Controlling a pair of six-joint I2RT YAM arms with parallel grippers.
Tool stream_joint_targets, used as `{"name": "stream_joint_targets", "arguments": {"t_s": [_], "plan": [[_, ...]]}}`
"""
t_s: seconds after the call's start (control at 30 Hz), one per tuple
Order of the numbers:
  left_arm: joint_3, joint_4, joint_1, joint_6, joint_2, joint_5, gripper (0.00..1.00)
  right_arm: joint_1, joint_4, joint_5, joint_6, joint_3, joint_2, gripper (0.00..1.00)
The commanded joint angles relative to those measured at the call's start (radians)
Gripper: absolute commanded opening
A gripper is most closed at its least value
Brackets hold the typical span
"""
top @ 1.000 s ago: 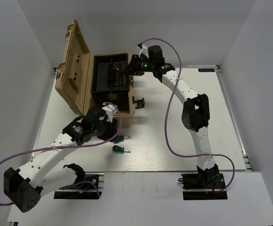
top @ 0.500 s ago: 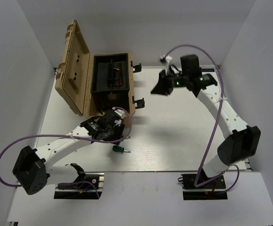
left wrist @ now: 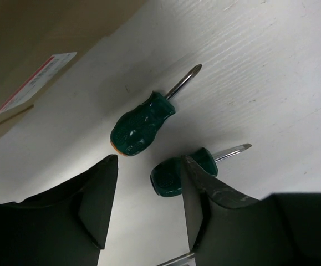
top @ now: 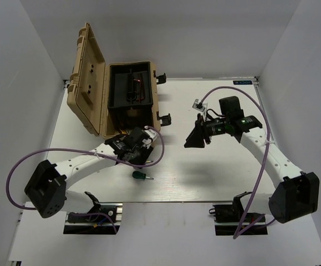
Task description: Sort the tools into containers
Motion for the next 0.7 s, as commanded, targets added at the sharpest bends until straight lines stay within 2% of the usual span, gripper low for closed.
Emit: {"name": "stream_joint_targets", "arguments": {"t_s": [0.0, 0.13, 0.33, 0.53, 0.67], "plan": [[0.050, 0.084, 0.005, 0.079, 0.023, -0.017, 0.59, -0.017, 0.067, -0.080, -0.014, -0.014, -0.023, 0.52], [0.018, 0.065, -0.015, 0.090, -0.007, -0.003, 0.55, -0.029, 0.081, -0.095, -0.004, -0.042, -0.054, 0.52], [-0.008, 0.065, -0.044, 0.195, -0.095, 0.011, 0.55, -0.035, 0.109, -0.126, 0.010, -0.052, -0.054, 0.52], [-0.006, 0.050, -0.092, 0.351, -0.052, -0.017, 0.57, -0.038, 0.124, -0.135, 0.024, -0.065, -0.058, 0.52], [-0.006, 0.021, -0.119, 0.371, 0.052, -0.066, 0.58, -0.043, 0.135, -0.140, 0.035, -0.068, -0.054, 0.52]]}}
